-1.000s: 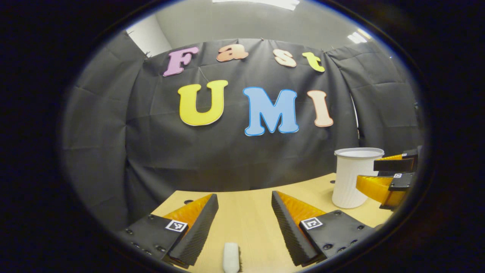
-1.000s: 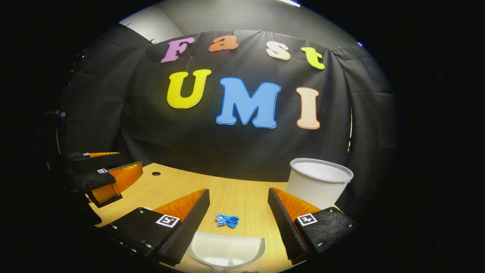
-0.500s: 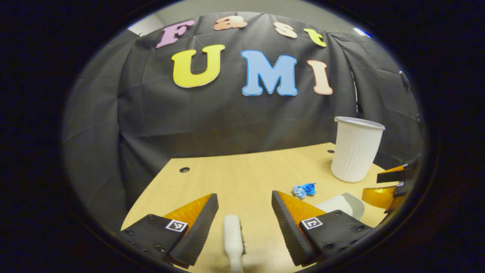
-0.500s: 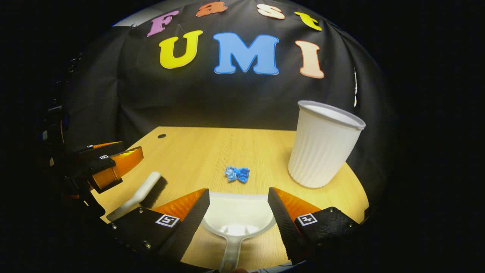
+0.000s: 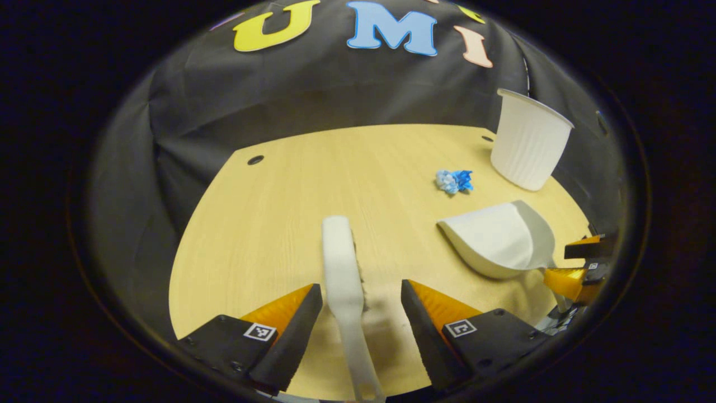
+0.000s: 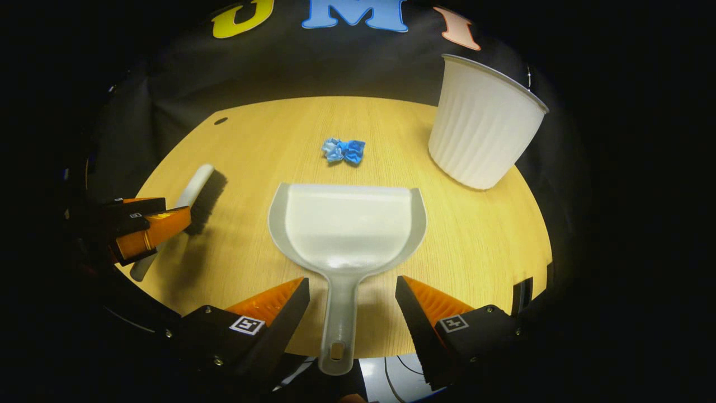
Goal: Pick up the small broom and dustpan from the desktop, sweep the trash into the dustpan with the broom, and then empty the trash into the garbage bin.
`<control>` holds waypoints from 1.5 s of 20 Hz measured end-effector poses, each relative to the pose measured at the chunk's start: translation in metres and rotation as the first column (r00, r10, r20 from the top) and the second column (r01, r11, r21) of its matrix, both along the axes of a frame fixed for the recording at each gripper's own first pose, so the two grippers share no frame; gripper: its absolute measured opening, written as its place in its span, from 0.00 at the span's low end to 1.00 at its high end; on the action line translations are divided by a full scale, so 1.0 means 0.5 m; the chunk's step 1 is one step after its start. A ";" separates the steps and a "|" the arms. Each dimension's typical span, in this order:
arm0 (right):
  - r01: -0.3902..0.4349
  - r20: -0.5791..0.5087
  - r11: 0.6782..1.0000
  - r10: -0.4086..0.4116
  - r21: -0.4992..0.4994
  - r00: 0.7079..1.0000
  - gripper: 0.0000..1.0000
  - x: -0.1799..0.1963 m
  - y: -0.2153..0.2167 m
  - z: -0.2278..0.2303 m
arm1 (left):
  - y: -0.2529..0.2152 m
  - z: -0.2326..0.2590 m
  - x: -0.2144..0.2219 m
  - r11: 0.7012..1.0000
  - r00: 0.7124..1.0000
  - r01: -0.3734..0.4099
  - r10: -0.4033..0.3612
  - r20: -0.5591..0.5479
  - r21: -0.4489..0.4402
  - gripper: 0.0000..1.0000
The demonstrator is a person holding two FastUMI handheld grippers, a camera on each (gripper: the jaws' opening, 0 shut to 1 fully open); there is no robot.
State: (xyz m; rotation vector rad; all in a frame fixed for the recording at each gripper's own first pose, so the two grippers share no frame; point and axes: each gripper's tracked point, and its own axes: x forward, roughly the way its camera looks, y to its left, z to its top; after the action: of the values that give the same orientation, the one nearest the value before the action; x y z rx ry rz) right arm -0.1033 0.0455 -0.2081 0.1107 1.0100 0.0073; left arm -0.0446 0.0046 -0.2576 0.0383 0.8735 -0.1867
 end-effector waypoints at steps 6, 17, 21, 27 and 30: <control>-0.041 -0.105 0.999 0.044 0.030 0.993 0.97 0.006 0.025 -0.072 | 0.023 -0.083 -0.028 0.999 0.991 -0.033 0.035 -0.132 0.018 0.96; -0.038 -0.119 0.999 0.039 0.010 0.992 0.52 0.044 0.009 -0.107 | 0.015 -0.123 0.020 0.999 0.985 0.025 -0.018 -0.173 0.041 0.53; -0.079 -0.105 0.997 0.079 0.005 0.991 0.36 0.050 0.002 -0.096 | 0.010 -0.121 0.055 0.994 0.983 0.089 -0.078 -0.164 0.062 0.48; -0.196 -0.103 0.980 0.196 0.012 0.975 0.34 0.078 -0.047 -0.114 | -0.049 -0.108 0.210 0.972 0.969 0.221 -0.209 -0.128 0.083 0.45; -0.245 -0.113 0.969 0.246 0.019 0.963 0.34 0.087 -0.081 -0.110 | -0.101 -0.118 0.290 0.958 0.955 0.278 -0.268 -0.124 0.075 0.45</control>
State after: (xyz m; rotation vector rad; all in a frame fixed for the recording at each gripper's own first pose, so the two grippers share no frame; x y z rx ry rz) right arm -0.0597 0.0050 -0.2630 -0.0104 1.1335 0.2324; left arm 0.1007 -0.0458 -0.3163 0.2380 0.9880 -0.4108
